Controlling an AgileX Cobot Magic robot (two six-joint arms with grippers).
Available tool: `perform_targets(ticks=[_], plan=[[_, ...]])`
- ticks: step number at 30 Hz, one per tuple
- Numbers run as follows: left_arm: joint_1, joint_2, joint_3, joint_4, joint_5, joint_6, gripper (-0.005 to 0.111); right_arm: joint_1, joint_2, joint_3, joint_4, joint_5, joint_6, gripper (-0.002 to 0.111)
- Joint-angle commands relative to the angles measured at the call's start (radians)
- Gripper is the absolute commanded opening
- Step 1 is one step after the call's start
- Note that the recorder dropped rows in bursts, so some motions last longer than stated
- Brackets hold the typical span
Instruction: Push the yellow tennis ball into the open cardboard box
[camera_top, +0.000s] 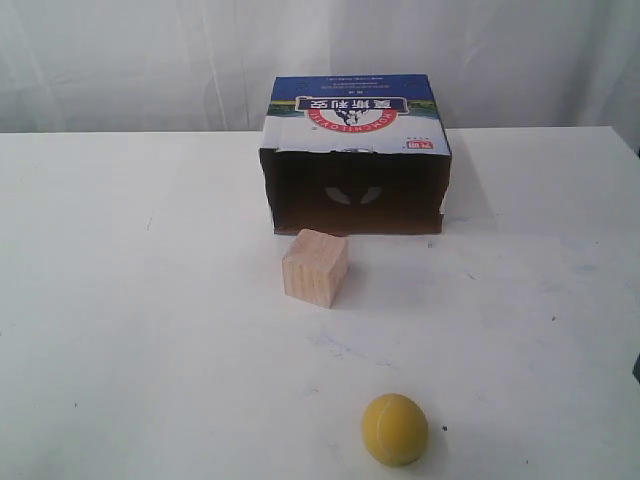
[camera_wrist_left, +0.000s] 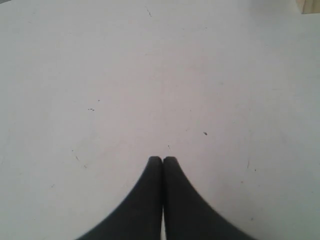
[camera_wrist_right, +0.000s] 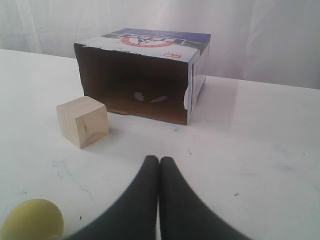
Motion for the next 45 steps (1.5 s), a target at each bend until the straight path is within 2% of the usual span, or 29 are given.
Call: perform_targets(ticks=[1, 8, 10, 12, 14, 17, 24, 27, 34, 39, 45], plan=[[-0.005, -0.005, 0.004, 0.003, 0.012, 0.002, 0.000, -0.007, -0.006, 0.005, 0.002, 0.002, 0.000, 0.000], [-0.005, -0.005, 0.004, 0.003, 0.012, 0.002, 0.000, -0.007, -0.006, 0.005, 0.002, 0.003, 0.000, 0.000], [-0.005, -0.005, 0.004, 0.003, 0.012, 0.002, 0.000, -0.007, -0.006, 0.005, 0.002, -0.043, 0.000, 0.000], [-0.005, -0.005, 0.004, 0.003, 0.012, 0.002, 0.000, -0.007, -0.006, -0.055, 0.002, -0.056, 0.007, 0.000], [-0.005, -0.005, 0.004, 0.003, 0.012, 0.002, 0.000, -0.007, -0.006, -0.196, 0.002, 0.139, 0.080, 0.000], [-0.005, -0.005, 0.004, 0.003, 0.012, 0.002, 0.000, -0.007, 0.013, -0.347, 0.016, 0.341, 0.095, 0.000], [-0.005, -0.005, 0.004, 0.003, 0.012, 0.002, 0.000, -0.007, 0.262, -0.507, 0.281, 0.547, 0.102, 0.000], [-0.005, -0.005, 0.004, 0.003, 0.012, 0.002, 0.000, -0.005, 0.388, -0.545, 0.331, 0.574, 0.084, 0.000], [-0.005, -0.005, 0.004, 0.003, 0.012, 0.002, 0.000, 0.001, 0.677, -0.639, 0.428, 0.653, -0.092, 0.000], [-0.005, -0.005, 0.004, 0.003, 0.012, 0.002, 0.000, 0.070, 0.854, -0.689, 0.428, 0.669, -0.164, 0.000], [-0.005, -0.005, 0.004, 0.003, 0.012, 0.002, 0.000, 0.181, 0.977, -0.703, 0.395, 0.568, -0.251, 0.000]])
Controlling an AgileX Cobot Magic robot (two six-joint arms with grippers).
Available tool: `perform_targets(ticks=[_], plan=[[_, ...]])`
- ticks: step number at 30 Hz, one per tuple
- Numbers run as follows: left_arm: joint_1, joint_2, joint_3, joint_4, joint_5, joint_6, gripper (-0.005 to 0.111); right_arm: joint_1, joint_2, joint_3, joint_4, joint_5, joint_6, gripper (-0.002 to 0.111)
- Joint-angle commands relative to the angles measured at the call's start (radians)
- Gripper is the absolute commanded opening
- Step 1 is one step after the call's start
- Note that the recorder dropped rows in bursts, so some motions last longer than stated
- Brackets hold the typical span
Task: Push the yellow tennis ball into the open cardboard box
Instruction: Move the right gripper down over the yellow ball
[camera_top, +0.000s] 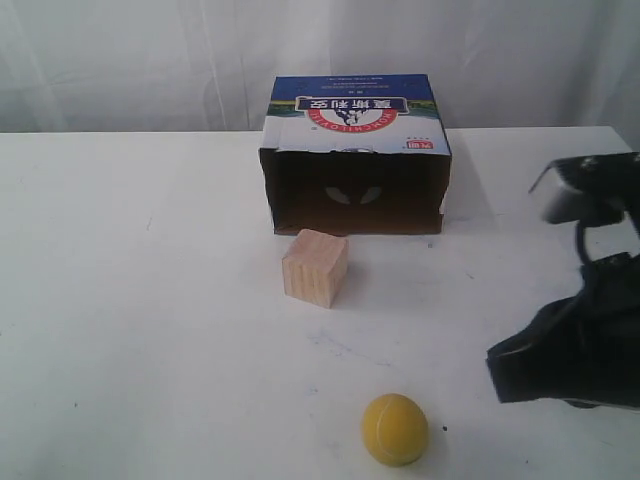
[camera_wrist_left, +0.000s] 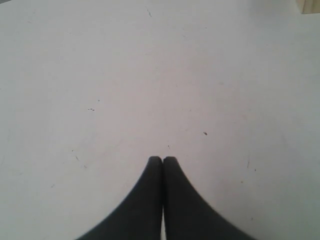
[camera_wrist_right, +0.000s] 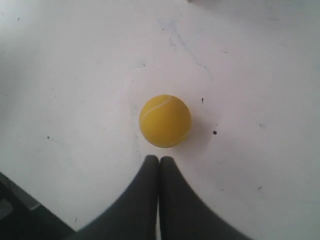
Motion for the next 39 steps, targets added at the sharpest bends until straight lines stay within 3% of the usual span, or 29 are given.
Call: perform_targets(ticks=[1, 11, 39], plan=[[-0.005, -0.005, 0.004, 0.003, 0.012, 0.002, 0.000, 0.083, 0.068, -0.010, -0.036, -0.093, -0.050, 0.000], [-0.005, -0.005, 0.004, 0.003, 0.012, 0.002, 0.000, 0.251, 0.230, -0.010, -0.048, -0.245, -0.071, 0.000], [-0.005, -0.005, 0.004, 0.003, 0.012, 0.002, 0.000, 0.255, 0.508, -0.010, -0.128, -0.290, -0.048, 0.000]])
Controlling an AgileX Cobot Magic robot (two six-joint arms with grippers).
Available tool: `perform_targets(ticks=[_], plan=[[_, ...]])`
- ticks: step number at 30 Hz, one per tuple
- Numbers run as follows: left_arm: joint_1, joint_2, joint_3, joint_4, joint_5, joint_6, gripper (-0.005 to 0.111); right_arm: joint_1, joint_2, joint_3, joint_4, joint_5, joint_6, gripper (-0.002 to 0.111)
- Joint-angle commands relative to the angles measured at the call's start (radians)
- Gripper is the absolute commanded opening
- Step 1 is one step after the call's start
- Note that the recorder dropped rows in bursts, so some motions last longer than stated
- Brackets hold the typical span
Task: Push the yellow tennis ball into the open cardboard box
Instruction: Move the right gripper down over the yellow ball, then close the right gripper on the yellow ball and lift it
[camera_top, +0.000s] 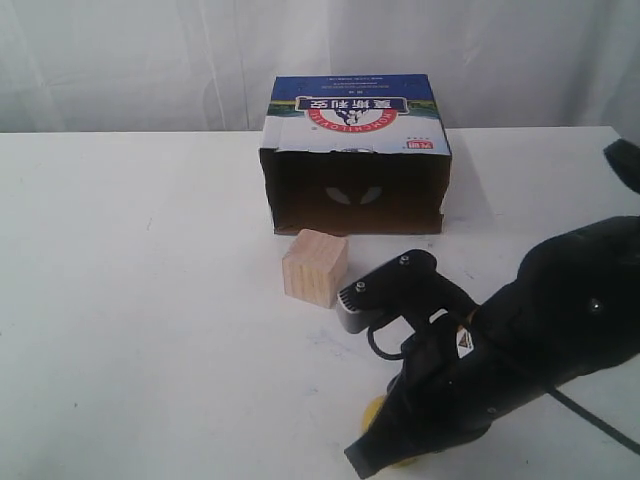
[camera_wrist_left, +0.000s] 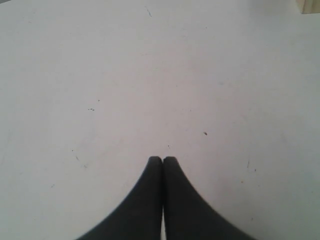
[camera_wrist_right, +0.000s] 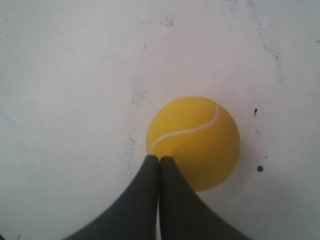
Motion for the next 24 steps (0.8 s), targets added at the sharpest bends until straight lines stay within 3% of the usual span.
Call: perform_targets(ticks=[1, 12, 24], plan=[[-0.005, -0.005, 0.004, 0.003, 0.012, 0.002, 0.000, 0.000, 0.021, -0.003, -0.073, -0.019, 0.038, 0.000], [-0.005, -0.005, 0.004, 0.003, 0.012, 0.002, 0.000, -0.061, 0.037, -0.013, -0.319, -0.077, 0.217, 0.000], [-0.005, -0.005, 0.004, 0.003, 0.012, 0.002, 0.000, -0.111, 0.004, -0.207, -0.446, 0.041, 0.257, 0.000]])
